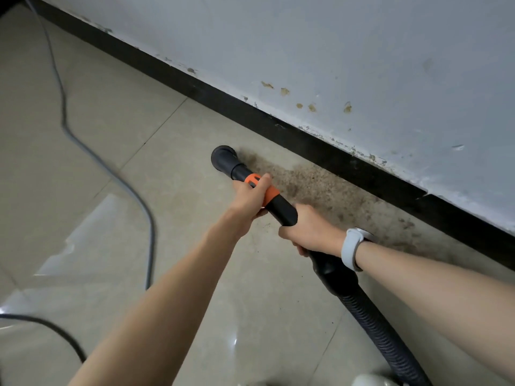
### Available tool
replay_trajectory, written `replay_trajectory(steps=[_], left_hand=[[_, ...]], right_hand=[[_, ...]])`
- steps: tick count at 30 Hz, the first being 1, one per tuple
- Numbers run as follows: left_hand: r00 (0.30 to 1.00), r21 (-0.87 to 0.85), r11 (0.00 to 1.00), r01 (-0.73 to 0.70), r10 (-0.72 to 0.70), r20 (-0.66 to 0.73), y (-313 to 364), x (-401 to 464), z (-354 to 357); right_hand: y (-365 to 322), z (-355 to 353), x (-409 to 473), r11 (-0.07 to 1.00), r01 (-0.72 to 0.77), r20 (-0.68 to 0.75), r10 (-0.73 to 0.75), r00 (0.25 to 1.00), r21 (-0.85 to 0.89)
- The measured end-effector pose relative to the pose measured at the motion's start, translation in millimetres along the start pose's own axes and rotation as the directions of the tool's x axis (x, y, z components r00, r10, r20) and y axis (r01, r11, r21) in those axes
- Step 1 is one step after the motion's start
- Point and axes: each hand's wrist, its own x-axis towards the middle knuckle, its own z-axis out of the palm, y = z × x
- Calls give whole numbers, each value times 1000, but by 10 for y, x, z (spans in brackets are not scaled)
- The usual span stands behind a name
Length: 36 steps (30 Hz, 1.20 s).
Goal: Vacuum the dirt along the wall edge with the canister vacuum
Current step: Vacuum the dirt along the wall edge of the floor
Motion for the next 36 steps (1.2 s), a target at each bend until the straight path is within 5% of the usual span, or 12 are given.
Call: replay_trajectory(steps=[6,15,19,23,26,36], left_hand=[[997,-24,1000,10,-12,-70,-550,-463,-132],[999,-31,999,12,-13,-31,-568,-484,-288],[978,158,987,-11,44,-206,-784,-393,-524],[948,715,673,188,67,-312,-1139,-317,-755],[967,860,472,195,52,-248,-1346,-251,-808],[960,882,423,208,86,-268,-1441,-135,-818]], right_hand=[[248,191,-294,996,-9,200,26,980,-86],[10,433,-233,891,138,-32,-168,985,-432],[-114,359,-50,838,201,-63,-269,961,-508],[-238,341,141,771,210,-25,-281,959,-601],[-217,345,102,746,235,-27,-321,947,-623],[375,254,-548,779,182,-23,-244,969,-601]])
